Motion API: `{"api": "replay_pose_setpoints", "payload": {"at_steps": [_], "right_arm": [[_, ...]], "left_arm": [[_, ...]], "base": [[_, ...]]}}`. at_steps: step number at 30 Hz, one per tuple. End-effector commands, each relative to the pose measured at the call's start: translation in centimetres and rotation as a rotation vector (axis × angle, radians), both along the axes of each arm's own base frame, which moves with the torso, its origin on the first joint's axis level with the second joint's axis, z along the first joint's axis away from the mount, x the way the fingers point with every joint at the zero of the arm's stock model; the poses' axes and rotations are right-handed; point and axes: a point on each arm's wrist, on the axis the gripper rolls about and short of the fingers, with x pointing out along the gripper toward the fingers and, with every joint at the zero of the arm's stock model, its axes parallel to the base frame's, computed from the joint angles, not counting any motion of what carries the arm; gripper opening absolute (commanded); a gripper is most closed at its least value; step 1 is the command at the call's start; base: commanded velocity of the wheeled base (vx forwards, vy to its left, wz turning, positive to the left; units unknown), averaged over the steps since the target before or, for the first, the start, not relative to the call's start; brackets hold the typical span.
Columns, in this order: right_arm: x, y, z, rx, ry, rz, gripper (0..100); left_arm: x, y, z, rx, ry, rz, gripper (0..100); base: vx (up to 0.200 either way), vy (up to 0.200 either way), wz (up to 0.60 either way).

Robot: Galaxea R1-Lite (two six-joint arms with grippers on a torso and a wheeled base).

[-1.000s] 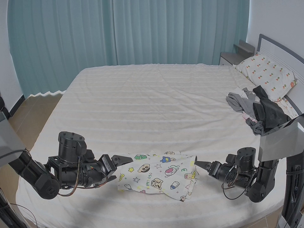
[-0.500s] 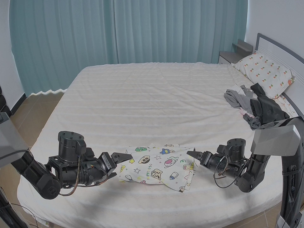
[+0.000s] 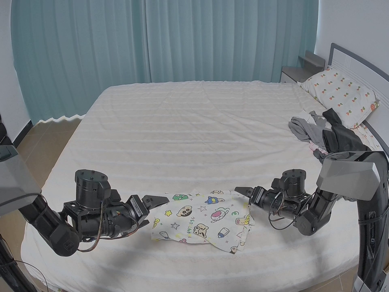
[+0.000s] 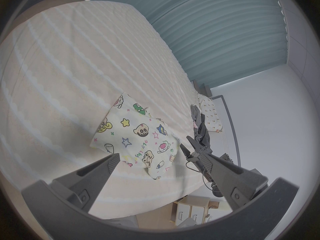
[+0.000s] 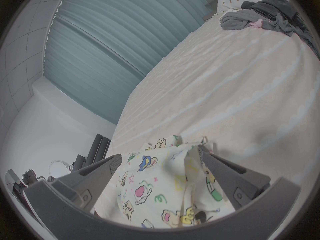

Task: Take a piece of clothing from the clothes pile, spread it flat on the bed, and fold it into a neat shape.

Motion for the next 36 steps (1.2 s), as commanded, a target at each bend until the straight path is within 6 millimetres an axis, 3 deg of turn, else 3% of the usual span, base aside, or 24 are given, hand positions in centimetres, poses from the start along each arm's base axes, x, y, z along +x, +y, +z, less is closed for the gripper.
{"api": "replay_pose_setpoints", "payload": {"at_steps": [1,11,12,22,36], "right_arm": [[0.6,0.6,-0.8,-0.006,0.016,0.011,100],[2.7,1.8,-0.9,-0.036,0.095,0.034,100],[2.7,1.8,-0.9,-0.036,0.095,0.034,0],[3.7,1.4,-1.0,-0.074,0.055,-0.013,0],[6.5,-0.4,0.8,-0.053,-0.032,-0.081,0]], "left_arm": [[0.1,0.0,-0.5,0.006,0.013,0.002,100],[0.4,0.2,-1.0,0.013,0.022,0.013,100],[0.4,0.2,-1.0,0.013,0.022,0.013,100],[0.6,0.1,-1.3,0.029,0.022,0.038,100],[0.8,0.1,-1.6,0.033,0.030,0.041,100]], "base": [[0.000,0.000,0.00],[0.000,0.000,0.00],[0.000,0.000,0.00],[0.000,0.000,0.00],[0.000,0.000,0.00]]}}
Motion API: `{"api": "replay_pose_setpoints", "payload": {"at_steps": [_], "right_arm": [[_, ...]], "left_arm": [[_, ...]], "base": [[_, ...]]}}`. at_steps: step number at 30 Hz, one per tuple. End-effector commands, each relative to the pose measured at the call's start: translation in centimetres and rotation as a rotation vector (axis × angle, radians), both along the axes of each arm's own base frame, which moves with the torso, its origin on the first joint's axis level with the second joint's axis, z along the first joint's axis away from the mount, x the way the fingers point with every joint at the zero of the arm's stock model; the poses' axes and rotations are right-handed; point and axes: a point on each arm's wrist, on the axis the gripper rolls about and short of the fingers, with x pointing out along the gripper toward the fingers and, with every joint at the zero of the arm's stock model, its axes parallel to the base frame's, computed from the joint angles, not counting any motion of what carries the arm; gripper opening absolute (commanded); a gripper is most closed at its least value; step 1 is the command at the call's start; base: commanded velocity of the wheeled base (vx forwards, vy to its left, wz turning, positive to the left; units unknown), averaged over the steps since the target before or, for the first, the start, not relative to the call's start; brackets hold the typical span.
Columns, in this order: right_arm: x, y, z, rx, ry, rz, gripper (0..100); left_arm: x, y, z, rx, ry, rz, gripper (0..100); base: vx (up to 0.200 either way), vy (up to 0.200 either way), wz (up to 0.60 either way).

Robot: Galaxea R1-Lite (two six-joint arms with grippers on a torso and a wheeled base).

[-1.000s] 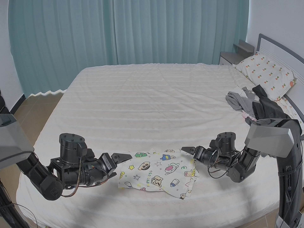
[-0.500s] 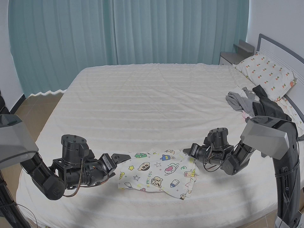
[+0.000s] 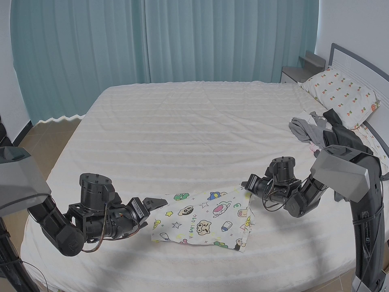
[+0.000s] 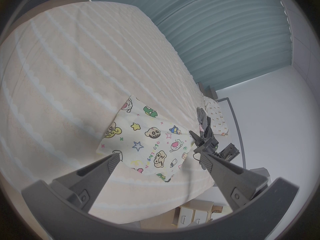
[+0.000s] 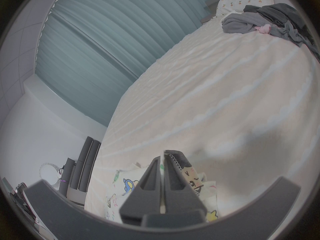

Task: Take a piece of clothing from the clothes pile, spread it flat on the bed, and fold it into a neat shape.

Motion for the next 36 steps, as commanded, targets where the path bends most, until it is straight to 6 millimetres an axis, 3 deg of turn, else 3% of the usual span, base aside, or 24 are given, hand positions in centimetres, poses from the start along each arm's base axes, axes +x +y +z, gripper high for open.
{"api": "replay_pose_setpoints", "payload": {"at_steps": [1,5,6,12,16,17,19,26,29,32,36], "right_arm": [[0.9,-0.9,0.5,0.005,-0.021,-0.021,0],[0.8,-0.8,0.3,0.006,-0.015,-0.009,0],[0.7,-0.7,0.0,0.005,-0.008,-0.008,100],[-0.3,-1.5,0.8,-0.005,0.005,-0.016,100],[-2.2,-2.5,1.2,-0.019,0.045,-0.024,100],[-4.1,-3.0,1.7,-0.029,0.074,-0.006,100],[-5.6,-3.1,2.0,-0.040,0.100,0.009,100],[-12.7,-1.0,3.4,-0.074,0.172,0.140,100],[-15.9,1.1,3.3,-0.088,0.178,0.243,100],[-16.8,2.1,3.0,-0.092,0.177,0.282,100],[-17.1,2.7,0.9,-0.128,0.227,0.303,100]], "left_arm": [[0.1,0.0,-0.2,0.002,0.006,0.001,100],[0.1,0.0,-0.2,0.002,0.006,0.001,100],[0.1,0.0,-0.2,0.002,0.006,0.001,100],[0.2,0.2,-0.4,0.003,0.014,0.008,100],[0.3,0.3,-0.5,-0.001,0.016,0.009,100],[0.2,0.3,-0.5,-0.006,0.022,0.002,100],[0.2,0.2,-0.7,-0.021,0.039,-0.014,100],[0.2,0.4,-1.4,-0.073,0.099,-0.061,100],[0.4,0.6,-1.8,-0.069,0.112,-0.051,100],[0.4,0.6,-1.8,-0.069,0.112,-0.051,100],[0.4,0.6,-1.8,-0.068,0.110,-0.050,100]], "base": [[0.000,0.000,0.00],[0.000,0.000,0.00],[0.000,0.000,0.00],[0.000,0.000,0.00],[0.000,0.000,0.00],[0.000,0.000,0.00],[0.000,0.000,0.00],[0.000,0.000,0.00],[0.000,0.000,0.00],[0.000,0.000,0.00],[0.000,0.000,0.00]]}}
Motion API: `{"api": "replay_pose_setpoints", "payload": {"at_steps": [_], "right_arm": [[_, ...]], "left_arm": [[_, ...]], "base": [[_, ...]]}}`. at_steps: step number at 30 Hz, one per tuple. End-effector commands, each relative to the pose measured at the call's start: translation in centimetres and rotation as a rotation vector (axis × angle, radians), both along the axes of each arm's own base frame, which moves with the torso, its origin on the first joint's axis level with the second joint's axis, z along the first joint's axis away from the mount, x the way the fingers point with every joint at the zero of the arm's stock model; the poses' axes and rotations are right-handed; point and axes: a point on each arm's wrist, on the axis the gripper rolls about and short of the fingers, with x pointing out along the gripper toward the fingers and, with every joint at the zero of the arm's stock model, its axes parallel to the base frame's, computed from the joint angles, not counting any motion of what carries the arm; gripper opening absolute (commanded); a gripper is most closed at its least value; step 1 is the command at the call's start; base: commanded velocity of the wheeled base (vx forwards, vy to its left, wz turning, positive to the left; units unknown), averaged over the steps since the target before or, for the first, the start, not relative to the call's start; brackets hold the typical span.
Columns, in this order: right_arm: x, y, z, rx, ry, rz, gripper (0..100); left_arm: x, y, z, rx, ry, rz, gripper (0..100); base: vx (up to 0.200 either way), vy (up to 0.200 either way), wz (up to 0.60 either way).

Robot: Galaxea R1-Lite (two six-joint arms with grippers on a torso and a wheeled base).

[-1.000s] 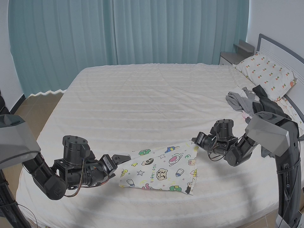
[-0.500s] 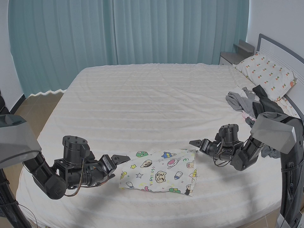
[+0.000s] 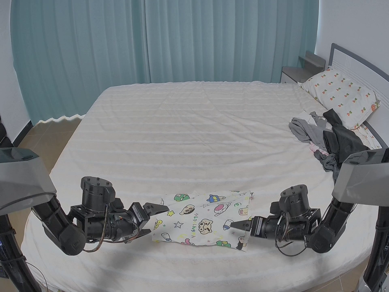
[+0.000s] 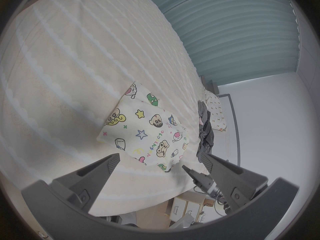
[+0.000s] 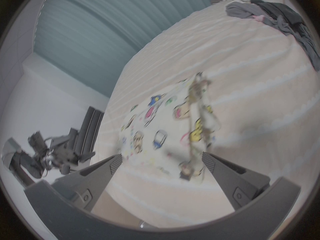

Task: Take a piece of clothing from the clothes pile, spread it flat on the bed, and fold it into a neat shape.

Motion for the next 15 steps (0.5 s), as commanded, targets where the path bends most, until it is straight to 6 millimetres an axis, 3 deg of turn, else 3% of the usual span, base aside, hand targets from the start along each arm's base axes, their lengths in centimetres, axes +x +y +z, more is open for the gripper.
{"api": "replay_pose_setpoints", "payload": {"at_steps": [1,15], "right_arm": [[-1.6,0.9,-1.4,-0.038,0.043,0.052,100],[-0.9,0.7,-3.3,-0.109,0.037,0.091,100]], "left_arm": [[0.1,0.2,-0.4,0.002,0.014,0.006,100],[0.2,0.2,-0.4,0.004,0.011,0.009,100]], "base": [[0.000,0.000,0.00],[0.000,0.000,0.00]]}}
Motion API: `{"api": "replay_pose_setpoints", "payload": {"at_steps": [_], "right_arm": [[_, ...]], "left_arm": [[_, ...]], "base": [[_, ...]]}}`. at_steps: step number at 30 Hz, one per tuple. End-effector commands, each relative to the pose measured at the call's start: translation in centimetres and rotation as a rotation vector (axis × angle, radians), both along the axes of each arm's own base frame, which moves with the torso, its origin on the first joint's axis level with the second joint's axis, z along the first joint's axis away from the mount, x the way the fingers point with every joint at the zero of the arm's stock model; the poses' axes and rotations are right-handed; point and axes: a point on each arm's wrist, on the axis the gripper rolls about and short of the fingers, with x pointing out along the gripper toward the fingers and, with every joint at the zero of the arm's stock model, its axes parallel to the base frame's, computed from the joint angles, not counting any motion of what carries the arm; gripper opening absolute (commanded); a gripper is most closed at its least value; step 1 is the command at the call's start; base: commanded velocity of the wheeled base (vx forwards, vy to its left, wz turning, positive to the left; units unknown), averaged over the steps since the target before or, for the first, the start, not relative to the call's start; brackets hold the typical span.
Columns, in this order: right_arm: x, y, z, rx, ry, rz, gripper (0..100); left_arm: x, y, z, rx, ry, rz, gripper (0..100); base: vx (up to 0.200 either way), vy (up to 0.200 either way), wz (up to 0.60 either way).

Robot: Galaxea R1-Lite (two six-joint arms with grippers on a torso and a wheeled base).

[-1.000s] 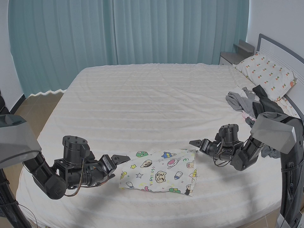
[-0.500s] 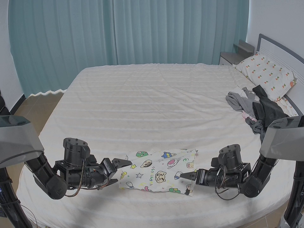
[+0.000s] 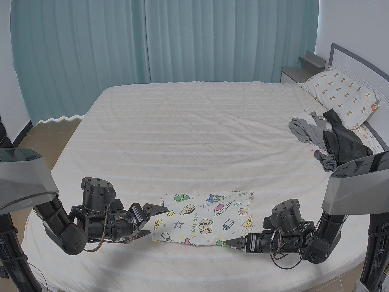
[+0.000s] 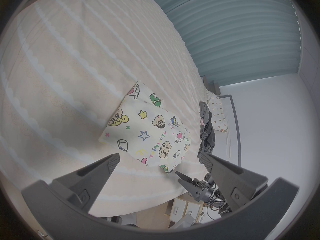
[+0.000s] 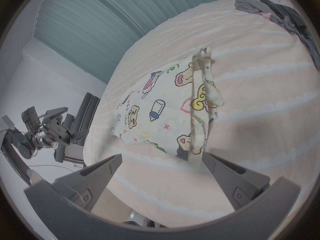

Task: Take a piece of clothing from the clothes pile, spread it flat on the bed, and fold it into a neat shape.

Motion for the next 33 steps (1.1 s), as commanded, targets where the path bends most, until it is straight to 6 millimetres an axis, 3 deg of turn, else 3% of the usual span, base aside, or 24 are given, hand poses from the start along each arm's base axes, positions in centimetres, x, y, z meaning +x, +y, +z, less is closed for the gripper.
{"api": "replay_pose_setpoints", "payload": {"at_steps": [1,4,8,33], "right_arm": [[0.3,0.2,-0.9,-0.016,0.006,0.020,100],[0.5,0.4,-0.9,-0.015,0.000,0.024,100],[2.5,-0.1,-1.2,-0.008,-0.029,0.000,100],[4.0,1.6,-1.9,-0.034,0.002,0.161,100]], "left_arm": [[0.0,0.0,0.0,0.001,0.000,0.002,100],[0.0,0.0,0.0,0.001,0.000,0.002,100],[0.0,0.0,-0.1,0.002,0.001,0.002,100],[0.1,0.0,0.0,0.002,-0.004,0.004,100]], "base": [[0.000,0.000,0.00],[0.000,0.000,0.00],[0.000,0.000,0.00],[0.000,0.000,0.00]]}}
